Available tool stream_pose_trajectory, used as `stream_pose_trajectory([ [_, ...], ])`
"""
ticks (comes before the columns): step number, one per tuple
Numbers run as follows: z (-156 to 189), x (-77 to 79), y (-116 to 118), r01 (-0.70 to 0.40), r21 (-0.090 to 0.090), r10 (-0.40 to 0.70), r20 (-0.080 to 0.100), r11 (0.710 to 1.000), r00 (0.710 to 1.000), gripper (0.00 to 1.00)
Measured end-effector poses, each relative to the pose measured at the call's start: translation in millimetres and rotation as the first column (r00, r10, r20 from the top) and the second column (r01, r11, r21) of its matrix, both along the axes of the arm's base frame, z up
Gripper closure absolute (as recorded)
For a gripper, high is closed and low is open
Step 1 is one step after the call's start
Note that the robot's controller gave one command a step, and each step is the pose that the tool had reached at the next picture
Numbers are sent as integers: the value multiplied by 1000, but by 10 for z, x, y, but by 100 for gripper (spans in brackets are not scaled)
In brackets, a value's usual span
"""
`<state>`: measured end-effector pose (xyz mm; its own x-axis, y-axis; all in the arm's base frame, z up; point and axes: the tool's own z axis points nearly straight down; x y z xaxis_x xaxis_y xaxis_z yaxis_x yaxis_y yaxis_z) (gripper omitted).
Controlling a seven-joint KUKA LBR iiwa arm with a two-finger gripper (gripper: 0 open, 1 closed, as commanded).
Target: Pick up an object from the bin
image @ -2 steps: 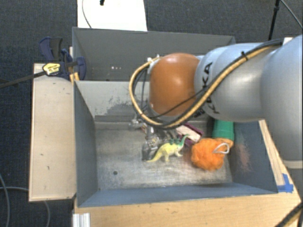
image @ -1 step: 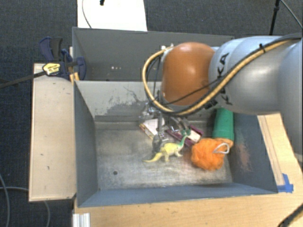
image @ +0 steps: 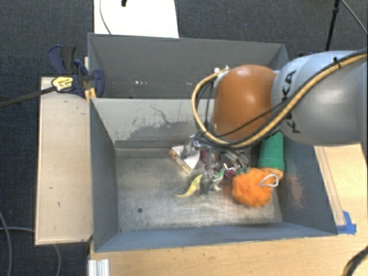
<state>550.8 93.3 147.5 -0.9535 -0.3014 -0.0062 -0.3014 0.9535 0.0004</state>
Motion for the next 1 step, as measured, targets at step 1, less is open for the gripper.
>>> stream_pose_trajectory([
  [1, -409, 5, -80, -177, -4, 177, 1, 984, 984, 0],
])
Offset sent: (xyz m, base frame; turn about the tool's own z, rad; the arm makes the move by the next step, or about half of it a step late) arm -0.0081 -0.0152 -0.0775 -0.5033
